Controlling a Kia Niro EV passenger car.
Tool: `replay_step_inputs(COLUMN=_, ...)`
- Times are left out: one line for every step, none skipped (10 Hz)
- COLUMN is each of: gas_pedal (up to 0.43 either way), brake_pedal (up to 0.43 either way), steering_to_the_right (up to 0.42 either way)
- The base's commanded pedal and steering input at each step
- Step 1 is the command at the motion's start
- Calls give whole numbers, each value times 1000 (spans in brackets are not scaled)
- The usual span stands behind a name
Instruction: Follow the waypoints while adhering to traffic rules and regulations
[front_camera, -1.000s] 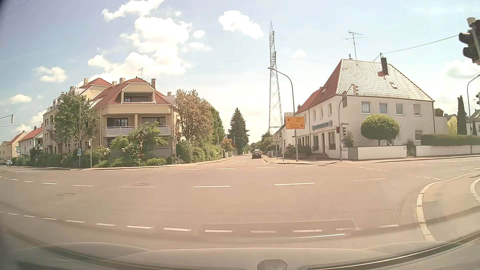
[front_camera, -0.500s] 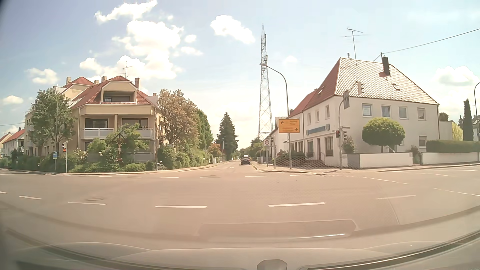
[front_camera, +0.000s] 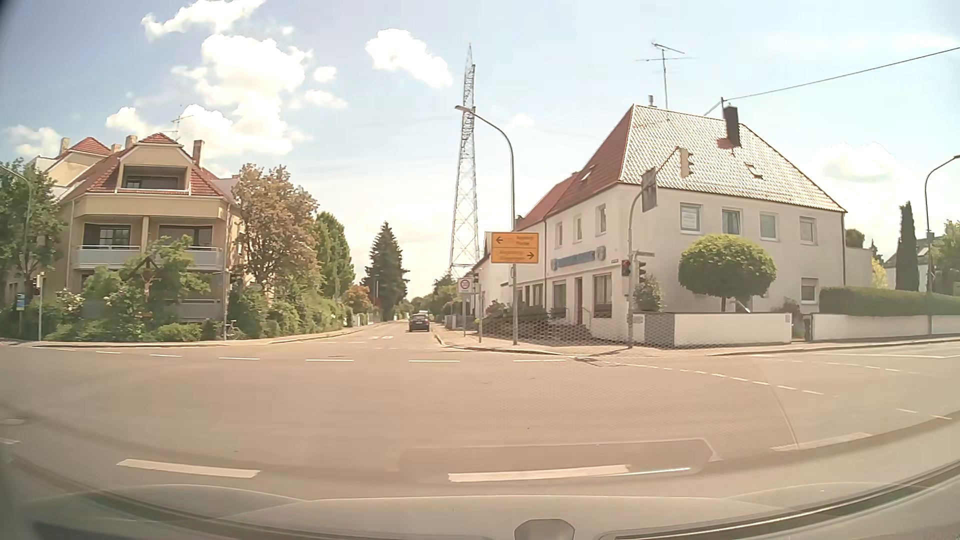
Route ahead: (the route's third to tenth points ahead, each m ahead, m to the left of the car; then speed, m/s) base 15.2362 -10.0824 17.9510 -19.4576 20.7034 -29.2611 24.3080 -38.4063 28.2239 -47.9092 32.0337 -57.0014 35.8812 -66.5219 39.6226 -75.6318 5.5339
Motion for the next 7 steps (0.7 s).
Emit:
replay_step_inputs(gas_pedal=0, brake_pedal=0, steering_to_the_right=328)
replay_step_inputs(gas_pedal=0, brake_pedal=0, steering_to_the_right=354)
replay_step_inputs(gas_pedal=20, brake_pedal=0, steering_to_the_right=375)
replay_step_inputs(gas_pedal=79, brake_pedal=0, steering_to_the_right=381)
replay_step_inputs(gas_pedal=79, brake_pedal=0, steering_to_the_right=381)
replay_step_inputs(gas_pedal=79, brake_pedal=0, steering_to_the_right=384)
replay_step_inputs(gas_pedal=87, brake_pedal=0, steering_to_the_right=400)
